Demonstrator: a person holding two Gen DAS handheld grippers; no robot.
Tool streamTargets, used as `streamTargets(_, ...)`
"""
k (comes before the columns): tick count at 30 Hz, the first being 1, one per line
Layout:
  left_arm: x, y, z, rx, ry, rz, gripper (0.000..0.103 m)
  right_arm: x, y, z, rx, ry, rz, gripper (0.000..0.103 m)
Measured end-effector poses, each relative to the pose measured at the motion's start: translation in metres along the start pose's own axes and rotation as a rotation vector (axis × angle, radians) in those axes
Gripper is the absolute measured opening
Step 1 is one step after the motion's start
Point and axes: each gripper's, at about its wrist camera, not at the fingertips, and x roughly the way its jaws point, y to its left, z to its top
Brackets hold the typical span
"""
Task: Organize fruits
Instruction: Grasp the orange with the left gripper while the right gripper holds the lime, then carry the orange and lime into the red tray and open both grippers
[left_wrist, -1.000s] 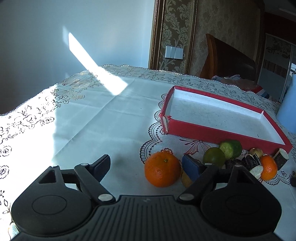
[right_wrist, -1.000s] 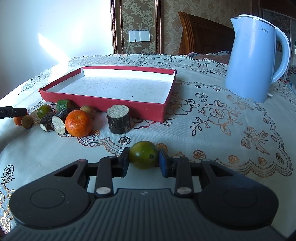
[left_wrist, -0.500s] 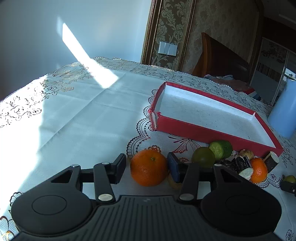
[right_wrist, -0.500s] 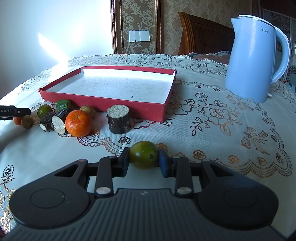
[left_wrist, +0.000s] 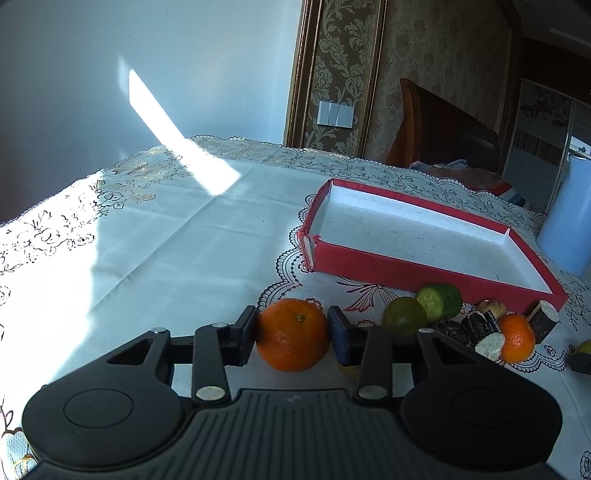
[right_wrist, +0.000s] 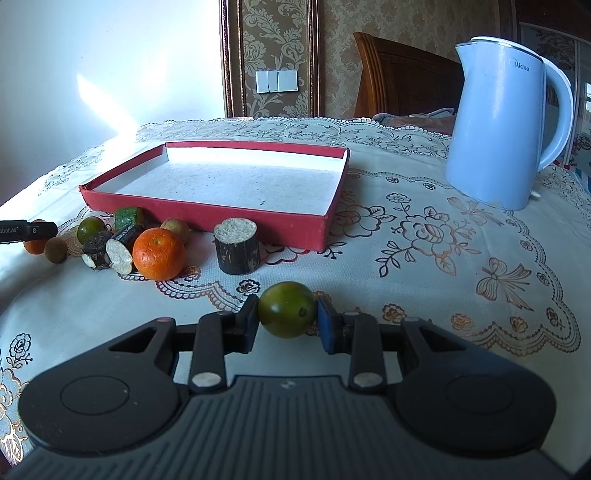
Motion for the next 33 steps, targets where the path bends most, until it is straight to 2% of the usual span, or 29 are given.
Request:
streamTargets(6,-0.01,-0.002,0.003,0.012,-0.043,0.016,0.04,-0.012,0.003,0.015,-0.01,-0.08,0.027,0.031)
streamTargets(12,-0.028,-0.013,0.007,0.038,-0.108,0.018,0.04,-0.007,0.004,0.057,-0.03,-0.165,0.037,0.031)
streamTargets(17,-0.038,-0.018,0.007,0.044,-0.125,0.0,0.04,0.026,0.002,0.085,-0.019,-0.122,0.046,0.031)
streamTargets(20,-0.04,-0.022,0.007,0.048,-0.128,-0.01,0.04,0.05,0.002,0.092,-0.02,-0.08,0.019,0.031)
streamTargets(29,-0.041,-0.029,0.006,0.064,-0.128,-0.034,0.04,0.1,-0.001,0.082,-0.013,0.025,-0.044,0.031)
streamTargets(32,-0.04,-0.032,0.007,0.071,-0.131,-0.035,0.04,0.101,-0.001,0.08,-0.027,0.02,-0.058,0.031)
streamTargets(33,-0.039,-0.033,0.007,0.074,-0.131,-0.035,0.04,0.1,0.0,0.08,-0.034,0.018,-0.059,0.035)
